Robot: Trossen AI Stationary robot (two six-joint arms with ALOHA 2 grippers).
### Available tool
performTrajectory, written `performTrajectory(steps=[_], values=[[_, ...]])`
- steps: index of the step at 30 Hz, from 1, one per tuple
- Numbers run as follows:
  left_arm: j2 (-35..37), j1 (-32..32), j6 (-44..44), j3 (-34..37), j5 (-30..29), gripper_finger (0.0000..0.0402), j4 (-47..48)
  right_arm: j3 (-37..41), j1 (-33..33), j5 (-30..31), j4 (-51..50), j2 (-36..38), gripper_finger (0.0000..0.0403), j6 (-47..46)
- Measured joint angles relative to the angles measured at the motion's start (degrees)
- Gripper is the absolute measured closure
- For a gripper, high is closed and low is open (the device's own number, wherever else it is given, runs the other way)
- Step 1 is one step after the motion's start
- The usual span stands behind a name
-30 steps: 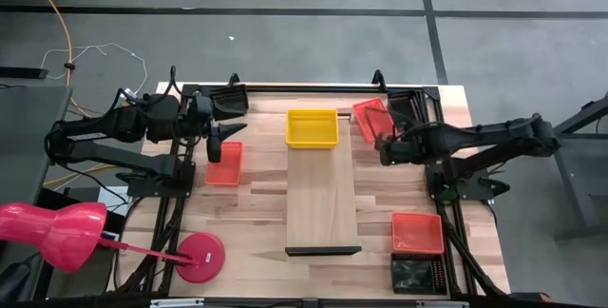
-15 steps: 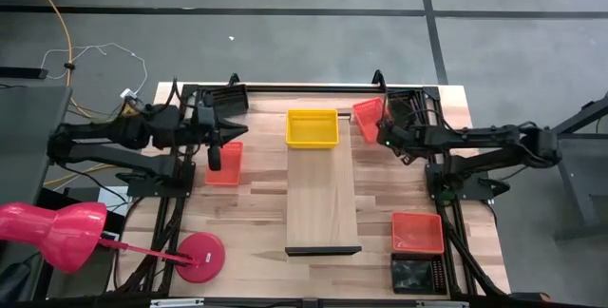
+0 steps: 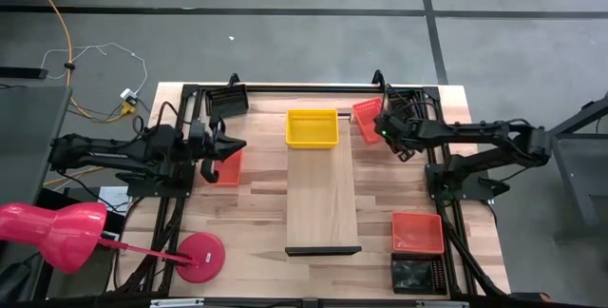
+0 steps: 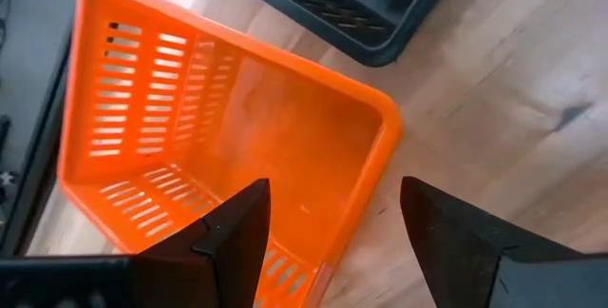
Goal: Stack baskets on shelf by color
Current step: Put the top orange bin on the shelf
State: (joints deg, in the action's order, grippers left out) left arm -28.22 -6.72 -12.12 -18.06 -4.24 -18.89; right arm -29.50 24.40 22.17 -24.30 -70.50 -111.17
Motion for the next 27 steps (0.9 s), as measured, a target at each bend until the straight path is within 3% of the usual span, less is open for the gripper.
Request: performTrajectory(steps=[11,15,21,27], values=[[0.4,0.0,-4.1,4.3,1.3,0.0401,-2.4,0.0,0.0,-1.0,3.9,-4.5,0.0190,-3.8],[0.5,0.0,-4.2,4.3,1.3,0.0401,-2.4,0.0,-0.1,-1.4,3.9,-5.3,0.0243,-4.3],[0.6,0.0,-4.2,4.3,1.2,0.0402,-2.4,0.0,-0.3,-0.7,3.6,-2.9,0.0381,1.5],[0.5,0.0,-4.2,4.3,2.3,0.0401,-2.4,0.0,-1.4,6.3,2.7,5.8,0.0392,4.3]])
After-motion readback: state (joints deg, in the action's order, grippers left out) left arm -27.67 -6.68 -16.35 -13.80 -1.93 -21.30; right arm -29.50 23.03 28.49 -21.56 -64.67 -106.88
